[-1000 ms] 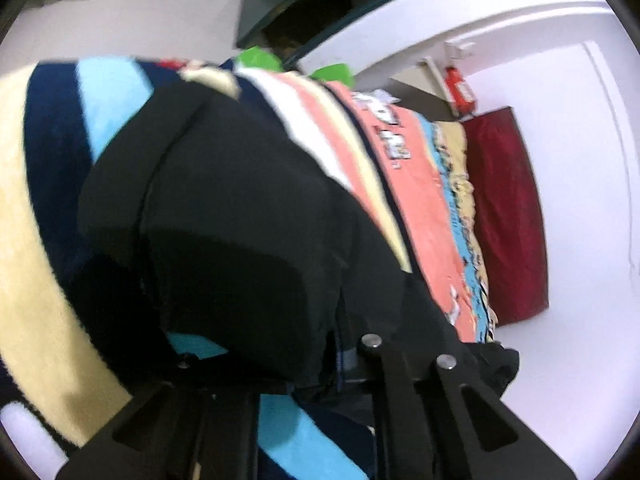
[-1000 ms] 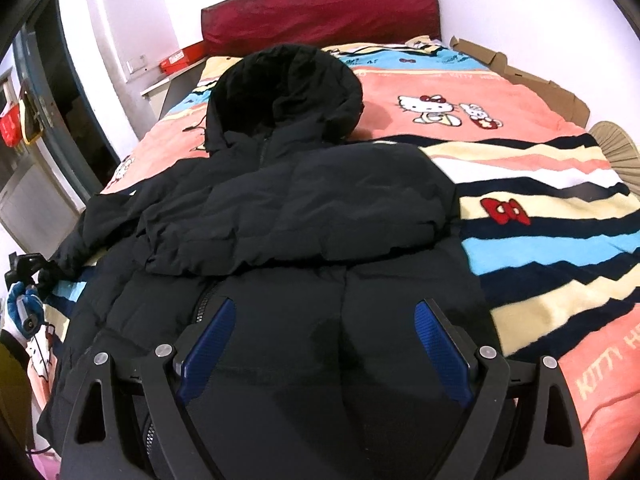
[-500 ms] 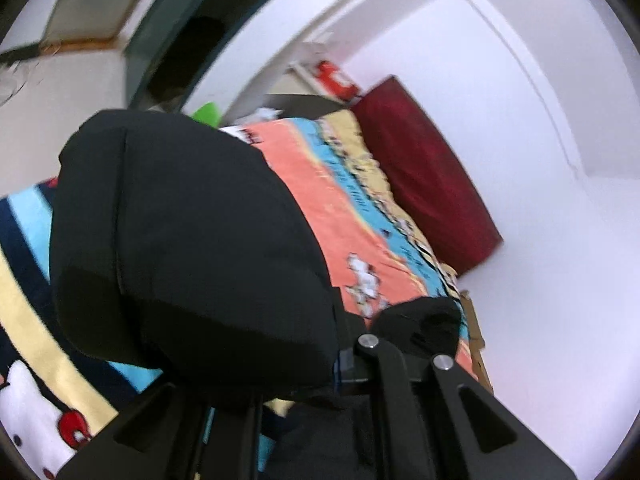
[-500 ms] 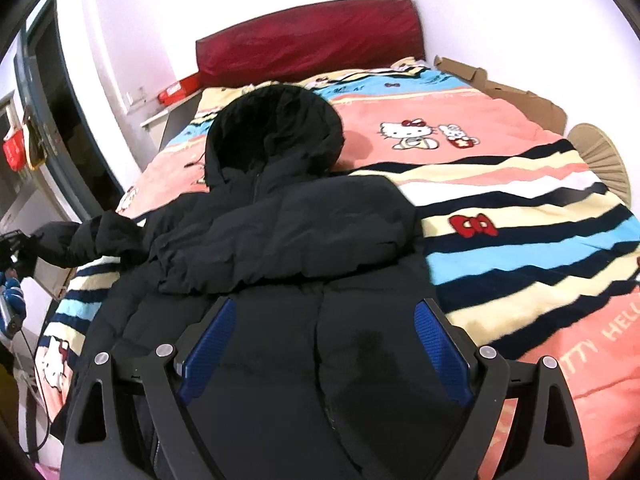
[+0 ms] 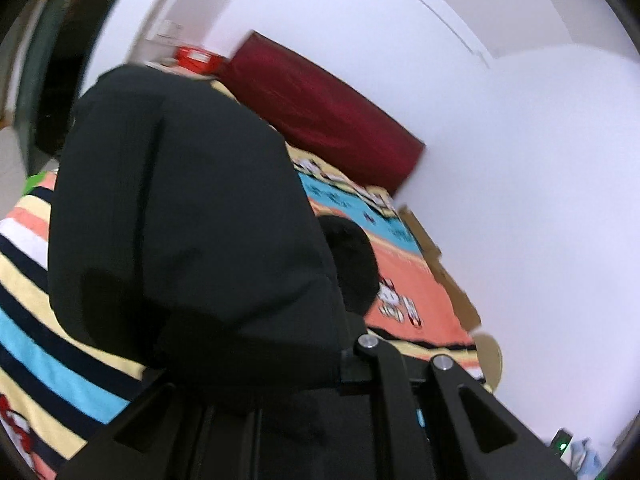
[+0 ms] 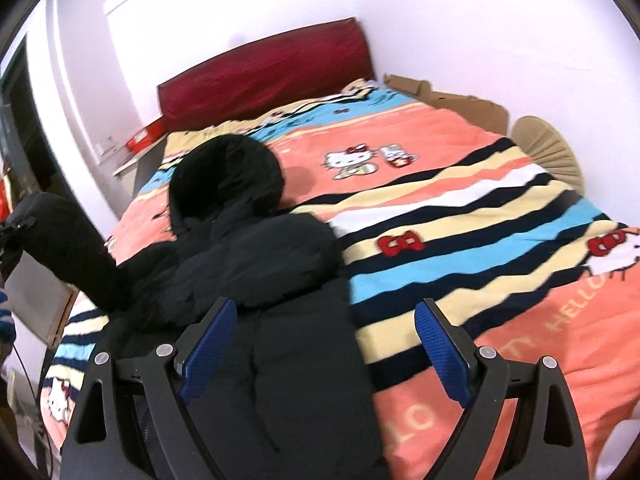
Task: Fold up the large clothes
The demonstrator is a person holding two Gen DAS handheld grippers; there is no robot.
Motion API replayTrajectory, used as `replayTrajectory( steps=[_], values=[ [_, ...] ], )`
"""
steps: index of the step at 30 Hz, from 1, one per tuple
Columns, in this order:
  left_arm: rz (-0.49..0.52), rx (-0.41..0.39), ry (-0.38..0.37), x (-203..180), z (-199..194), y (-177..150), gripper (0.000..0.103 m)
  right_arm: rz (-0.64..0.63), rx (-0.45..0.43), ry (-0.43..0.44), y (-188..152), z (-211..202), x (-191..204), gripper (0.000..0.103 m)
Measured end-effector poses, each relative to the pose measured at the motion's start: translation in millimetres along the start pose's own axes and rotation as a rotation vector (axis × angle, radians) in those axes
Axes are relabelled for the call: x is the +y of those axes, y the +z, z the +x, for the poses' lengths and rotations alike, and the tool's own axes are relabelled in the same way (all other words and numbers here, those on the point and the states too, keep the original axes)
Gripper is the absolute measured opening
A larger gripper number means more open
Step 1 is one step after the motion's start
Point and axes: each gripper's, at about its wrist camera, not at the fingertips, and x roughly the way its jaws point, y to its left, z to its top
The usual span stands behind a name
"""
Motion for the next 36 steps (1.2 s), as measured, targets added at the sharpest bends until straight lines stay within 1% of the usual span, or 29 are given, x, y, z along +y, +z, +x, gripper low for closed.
replayTrajectory(
  steps=[4,7,10,15,20,21,22,23,25,27,30,32,34,36],
  values=[
    [0.02,0.06,-0.043,-34,37,-26,0.01,0.03,-0.021,-0.039,7,-5,-26,0.09],
    [0.037,0.13,-0.047,-51,69,-50,0.01,0.067,-0.029,-0.063,9,-4,-45,0.09],
    [0.078,0.194,-0.028,-68,96,-78,0.01,0.103,-0.025,-0.083,5,2,-62,0.09],
    [0.153,0.293,0.017,-93,145,-120,0.01,0.148,0.016,-0.091,-6,24,-83,0.09],
    [0.223,0.381,0.077,-102,178,-160,0.013,0.174,0.049,-0.09,-18,40,-93,0.09],
    [0.235,0.395,0.08,-102,180,-167,0.017,0.177,0.055,-0.088,-19,43,-93,0.09],
    [0.245,0.408,0.077,-98,181,-176,0.023,0.179,0.059,-0.086,-21,44,-93,0.09],
    [0.251,0.418,0.072,-101,184,-180,0.026,0.182,0.063,-0.084,-22,46,-94,0.09],
    [0.267,0.417,0.051,-105,183,-185,0.034,0.185,0.065,-0.081,-24,47,-94,0.09],
    [0.299,0.415,0.032,-113,176,-188,0.037,0.186,0.065,-0.081,-25,47,-94,0.09],
    [0.356,0.411,0.009,-128,165,-188,0.039,0.181,0.062,-0.082,-23,46,-91,0.09],
    [0.358,0.407,-0.015,-130,155,-184,0.039,0.166,0.059,-0.079,-21,45,-86,0.09],
    [0.343,0.383,-0.029,-120,140,-168,0.039,0.145,0.064,-0.07,-17,47,-76,0.09],
    [0.335,0.356,-0.018,-109,127,-155,0.039,0.117,0.073,-0.059,-14,51,-64,0.09]
  ],
)
